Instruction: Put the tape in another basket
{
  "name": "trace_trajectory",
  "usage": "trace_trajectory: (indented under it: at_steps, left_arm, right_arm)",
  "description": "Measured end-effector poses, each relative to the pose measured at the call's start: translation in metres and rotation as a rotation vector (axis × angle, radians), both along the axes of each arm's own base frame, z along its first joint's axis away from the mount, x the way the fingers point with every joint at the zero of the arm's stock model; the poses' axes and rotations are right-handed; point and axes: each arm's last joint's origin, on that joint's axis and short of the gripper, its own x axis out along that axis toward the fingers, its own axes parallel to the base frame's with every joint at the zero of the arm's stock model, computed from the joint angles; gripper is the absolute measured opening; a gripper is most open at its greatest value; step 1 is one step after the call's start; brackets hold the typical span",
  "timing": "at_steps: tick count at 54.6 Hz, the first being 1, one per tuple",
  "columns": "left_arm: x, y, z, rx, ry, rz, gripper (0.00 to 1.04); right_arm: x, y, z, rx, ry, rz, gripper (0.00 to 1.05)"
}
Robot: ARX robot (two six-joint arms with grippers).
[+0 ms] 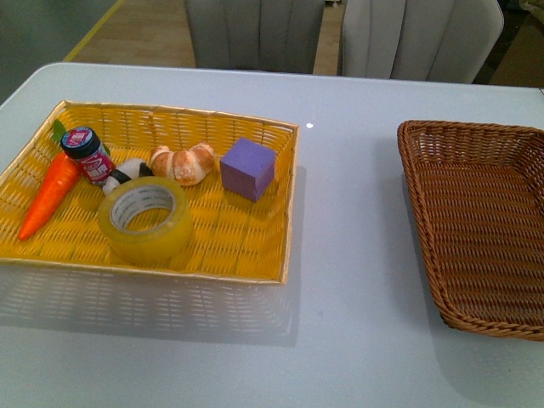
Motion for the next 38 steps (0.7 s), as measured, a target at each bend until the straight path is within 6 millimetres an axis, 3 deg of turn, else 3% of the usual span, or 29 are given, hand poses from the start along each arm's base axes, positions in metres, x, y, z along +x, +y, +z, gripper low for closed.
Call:
trace_trajectory:
  at_steps: [3,8,20,38]
  left_arm:
    - [0.000,0.000,0.000,0.000,0.000,0.000,0.96]
    - [0.000,0.000,0.000,0.000,0.000,0.000,0.96]
    - [0.000,0.000,0.000,0.000,0.000,0.000,0.96]
    - [0.000,0.000,0.000,0.000,0.000,0.000,0.96]
  right_arm:
    - [0.032,-0.016,-0.024,-0.015,0.068,-0.006,0.96]
    - [0.068,-0.031,-0.064,0.013,0.186,0.002,0.96]
    - [0.119,-0.040,-0.103,0.001,0.283,0.019,0.96]
    - [0.138,-0.038,-0.128,-0.007,0.344,0.041,0.95]
